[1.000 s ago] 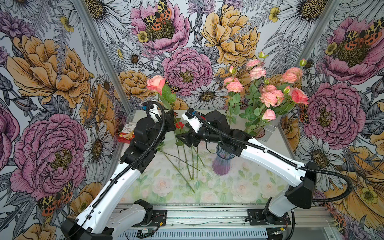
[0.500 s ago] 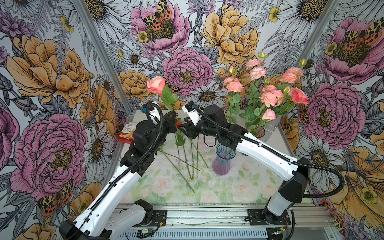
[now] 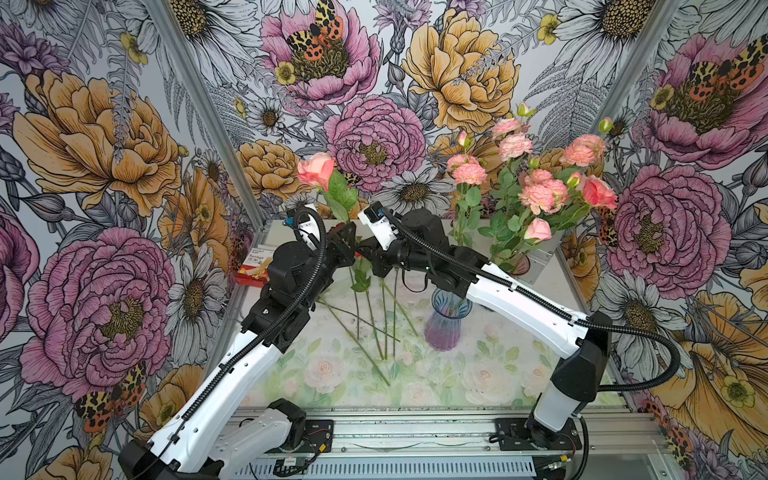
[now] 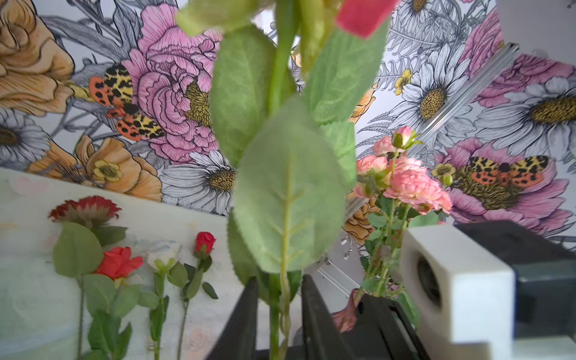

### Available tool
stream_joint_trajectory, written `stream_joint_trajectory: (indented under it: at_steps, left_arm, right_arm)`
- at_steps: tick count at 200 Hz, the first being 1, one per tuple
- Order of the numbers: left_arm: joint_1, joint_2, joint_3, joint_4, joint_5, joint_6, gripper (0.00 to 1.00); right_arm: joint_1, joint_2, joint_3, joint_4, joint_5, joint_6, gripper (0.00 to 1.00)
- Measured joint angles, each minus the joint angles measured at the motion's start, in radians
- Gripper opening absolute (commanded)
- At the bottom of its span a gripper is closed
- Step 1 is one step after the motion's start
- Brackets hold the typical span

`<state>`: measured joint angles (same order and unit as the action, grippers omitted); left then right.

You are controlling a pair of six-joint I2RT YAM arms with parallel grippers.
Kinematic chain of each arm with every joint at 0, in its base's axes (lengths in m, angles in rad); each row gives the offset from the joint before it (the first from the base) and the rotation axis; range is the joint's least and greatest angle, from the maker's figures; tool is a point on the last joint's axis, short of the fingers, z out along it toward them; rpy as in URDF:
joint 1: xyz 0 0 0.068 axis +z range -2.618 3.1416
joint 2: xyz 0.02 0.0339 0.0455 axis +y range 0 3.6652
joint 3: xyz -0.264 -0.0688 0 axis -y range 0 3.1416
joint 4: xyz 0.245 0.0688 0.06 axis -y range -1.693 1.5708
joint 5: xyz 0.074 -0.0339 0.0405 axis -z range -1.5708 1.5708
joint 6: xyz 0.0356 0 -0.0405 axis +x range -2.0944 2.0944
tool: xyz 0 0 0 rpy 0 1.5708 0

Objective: Place the pink flowers into the vase
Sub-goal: Pick up the flower at the center of the board, then place the flower in the vase.

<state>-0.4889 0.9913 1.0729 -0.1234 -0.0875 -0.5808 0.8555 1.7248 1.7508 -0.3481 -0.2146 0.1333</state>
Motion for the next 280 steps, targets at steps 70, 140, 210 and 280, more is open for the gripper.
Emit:
stream_joint_trajectory:
  at_steps: [70, 140, 210, 280]
  left_arm:
    - [0.034, -0.023, 0.0, -0.037, -0.001, 0.011, 0.98]
    - [0.088, -0.078, 0.0, -0.062, 0.0, 0.01, 0.98]
    - [0.113, -0.075, -0.029, -0.087, 0.022, 0.003, 0.99]
    - [0.114, -0.071, -0.054, -0.094, 0.042, 0.002, 0.99]
  right_arm:
    - [-0.08, -0.008, -0.018, 0.0, 0.001, 0.005, 0.0]
    - [-0.13, -0.1, -0.022, -0.001, 0.0, 0.005, 0.0]
    - [-0.174, -0.264, -0.019, -0.001, 0.034, -0.034, 0.0]
    - [-0.312, -0.36, -0.082, 0.008, 0.026, -0.053, 0.0]
